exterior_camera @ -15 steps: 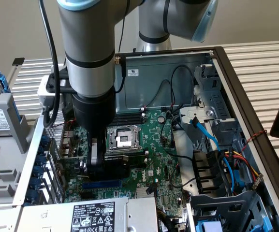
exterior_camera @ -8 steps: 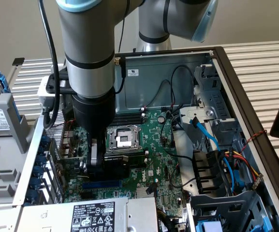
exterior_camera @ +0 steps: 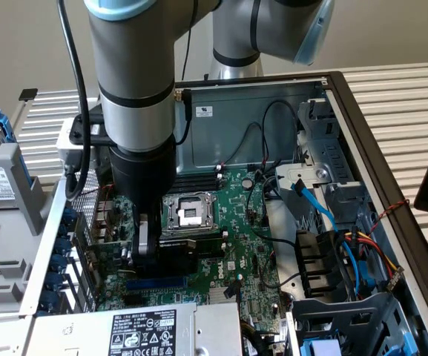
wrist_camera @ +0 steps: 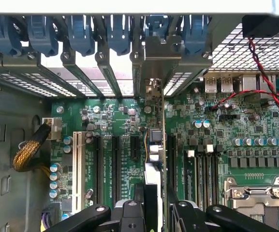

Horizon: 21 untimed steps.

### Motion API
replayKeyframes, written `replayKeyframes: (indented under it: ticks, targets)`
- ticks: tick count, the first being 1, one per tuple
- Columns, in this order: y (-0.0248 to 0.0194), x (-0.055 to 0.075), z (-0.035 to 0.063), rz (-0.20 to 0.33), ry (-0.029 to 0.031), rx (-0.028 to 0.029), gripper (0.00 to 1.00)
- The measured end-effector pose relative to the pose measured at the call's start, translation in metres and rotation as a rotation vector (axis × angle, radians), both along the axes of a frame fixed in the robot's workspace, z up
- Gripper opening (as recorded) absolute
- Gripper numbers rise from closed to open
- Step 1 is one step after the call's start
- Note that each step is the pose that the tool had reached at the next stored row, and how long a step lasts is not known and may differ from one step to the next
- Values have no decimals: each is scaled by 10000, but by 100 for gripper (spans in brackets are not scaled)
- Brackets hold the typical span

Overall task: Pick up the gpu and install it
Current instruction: 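Insert the gpu into the slot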

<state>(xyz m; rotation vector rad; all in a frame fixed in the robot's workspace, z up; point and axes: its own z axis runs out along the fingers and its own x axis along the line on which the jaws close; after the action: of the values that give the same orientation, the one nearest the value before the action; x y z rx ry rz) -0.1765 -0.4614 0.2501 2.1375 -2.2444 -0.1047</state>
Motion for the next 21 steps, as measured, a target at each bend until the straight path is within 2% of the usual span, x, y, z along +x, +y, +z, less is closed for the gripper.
replayKeyframes:
  ticks: [8, 21]
  targets:
    - [-1, 1, -17, 0, -1, 36, 27]
    - [-3, -8, -17, -1, -16, 26, 27]
